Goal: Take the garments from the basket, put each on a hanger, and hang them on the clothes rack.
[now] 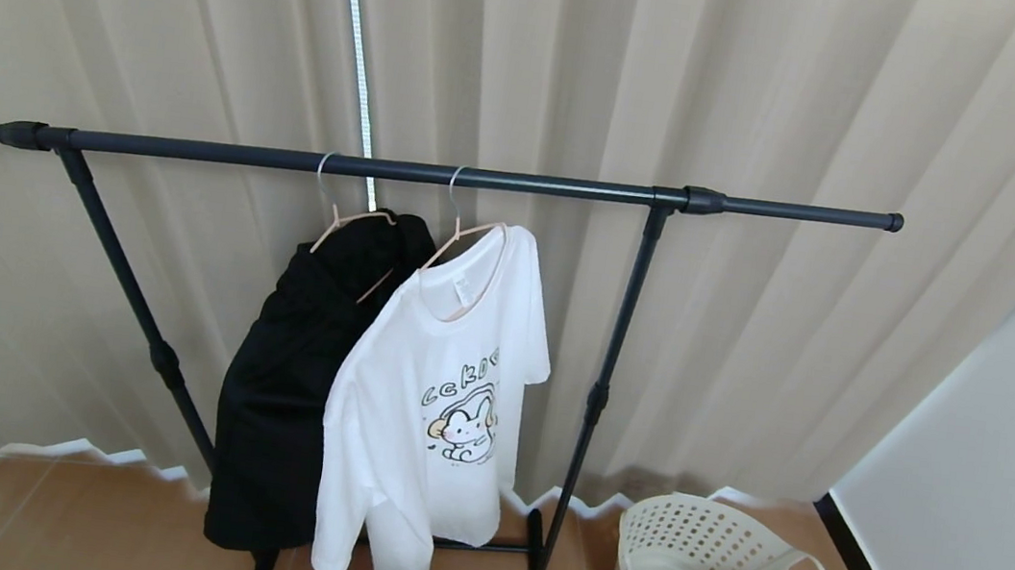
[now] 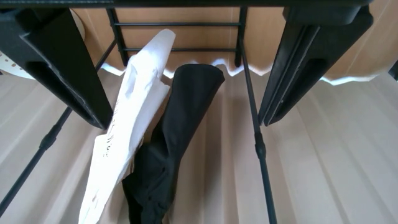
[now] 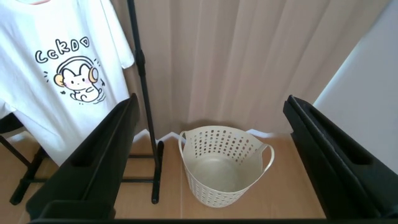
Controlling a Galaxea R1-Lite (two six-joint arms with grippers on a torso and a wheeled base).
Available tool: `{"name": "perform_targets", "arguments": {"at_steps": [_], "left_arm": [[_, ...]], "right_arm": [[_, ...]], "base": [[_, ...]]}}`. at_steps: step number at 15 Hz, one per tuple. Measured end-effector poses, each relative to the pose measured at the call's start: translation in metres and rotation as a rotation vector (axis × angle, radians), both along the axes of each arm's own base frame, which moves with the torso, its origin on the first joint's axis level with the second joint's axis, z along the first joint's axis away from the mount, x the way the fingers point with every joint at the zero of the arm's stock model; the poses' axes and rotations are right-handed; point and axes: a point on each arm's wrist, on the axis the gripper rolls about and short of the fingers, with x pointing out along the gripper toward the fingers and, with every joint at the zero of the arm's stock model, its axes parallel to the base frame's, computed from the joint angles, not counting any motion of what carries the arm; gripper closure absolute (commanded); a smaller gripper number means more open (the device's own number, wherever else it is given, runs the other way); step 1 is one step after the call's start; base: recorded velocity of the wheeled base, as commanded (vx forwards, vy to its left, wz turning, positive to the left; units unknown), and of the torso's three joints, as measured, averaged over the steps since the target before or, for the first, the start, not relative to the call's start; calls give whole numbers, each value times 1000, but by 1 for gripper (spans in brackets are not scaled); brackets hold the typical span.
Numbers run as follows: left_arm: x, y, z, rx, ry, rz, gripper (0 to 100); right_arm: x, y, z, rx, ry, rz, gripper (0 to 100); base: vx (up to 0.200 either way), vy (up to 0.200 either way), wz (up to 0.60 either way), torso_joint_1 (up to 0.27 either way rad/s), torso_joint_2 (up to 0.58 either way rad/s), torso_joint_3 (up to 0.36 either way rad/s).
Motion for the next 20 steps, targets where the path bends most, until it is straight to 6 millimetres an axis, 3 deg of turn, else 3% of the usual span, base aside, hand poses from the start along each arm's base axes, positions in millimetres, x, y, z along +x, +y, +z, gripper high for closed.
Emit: {"name": "perform_targets", "arguments": {"at_steps": [20], "left_arm": [[0,0,0,0,0,0,0]], "right_arm": [[0,0,0,0,0,1,0]], "base": [[0,0,0,0,0,0]]}}
